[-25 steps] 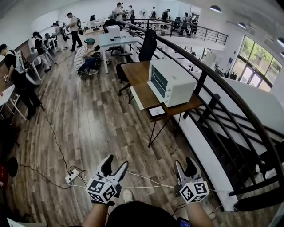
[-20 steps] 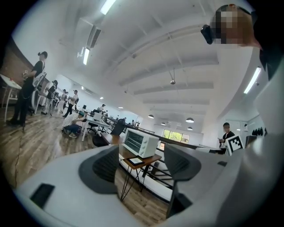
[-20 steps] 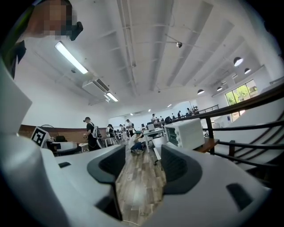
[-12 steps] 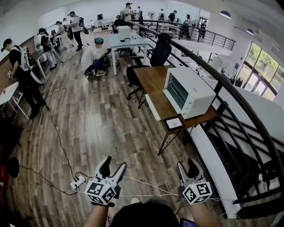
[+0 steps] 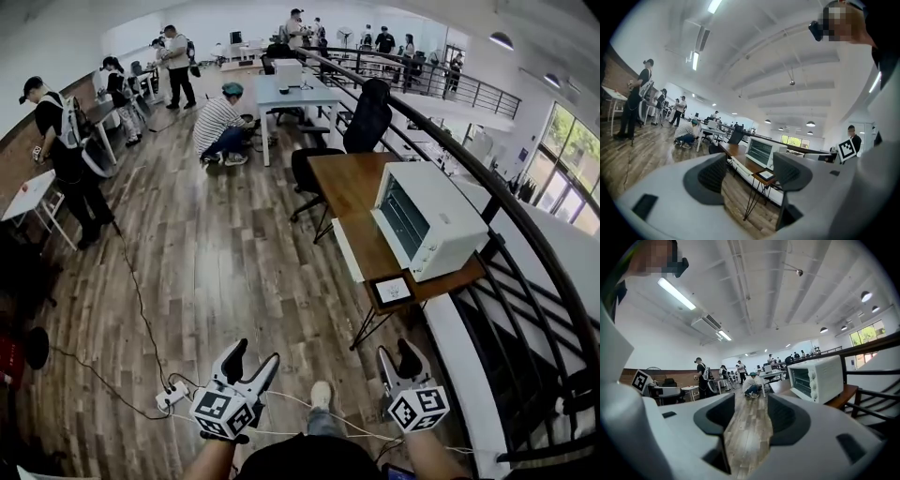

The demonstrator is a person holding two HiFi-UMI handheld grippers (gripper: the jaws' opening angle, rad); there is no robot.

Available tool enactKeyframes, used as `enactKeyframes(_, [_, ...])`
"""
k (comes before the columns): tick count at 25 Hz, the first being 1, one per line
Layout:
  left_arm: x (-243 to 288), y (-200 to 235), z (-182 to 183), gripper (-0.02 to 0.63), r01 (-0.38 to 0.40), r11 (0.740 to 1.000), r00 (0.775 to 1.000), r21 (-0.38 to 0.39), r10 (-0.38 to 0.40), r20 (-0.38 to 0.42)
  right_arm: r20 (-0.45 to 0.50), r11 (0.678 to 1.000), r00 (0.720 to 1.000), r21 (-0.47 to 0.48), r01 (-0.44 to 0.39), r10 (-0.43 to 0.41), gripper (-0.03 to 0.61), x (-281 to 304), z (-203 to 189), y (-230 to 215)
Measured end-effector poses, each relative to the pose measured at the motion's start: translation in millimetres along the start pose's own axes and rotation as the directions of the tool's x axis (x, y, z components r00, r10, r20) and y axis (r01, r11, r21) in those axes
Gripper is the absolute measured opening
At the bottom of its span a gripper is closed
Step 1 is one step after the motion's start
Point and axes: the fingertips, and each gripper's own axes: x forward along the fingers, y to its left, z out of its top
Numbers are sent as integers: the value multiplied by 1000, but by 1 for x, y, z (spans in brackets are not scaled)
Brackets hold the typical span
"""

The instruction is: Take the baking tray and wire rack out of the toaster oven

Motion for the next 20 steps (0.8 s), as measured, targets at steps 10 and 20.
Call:
enactKeyframes(10, [112, 44, 38, 308, -70, 997, 997, 29, 69, 21, 28, 996, 996, 25, -80, 79, 206, 147, 39, -59])
enactKeyframes(20, [198, 48, 43, 308, -87, 996, 996, 20, 87, 1, 19, 993, 996, 73, -91, 90, 198, 205, 44, -113])
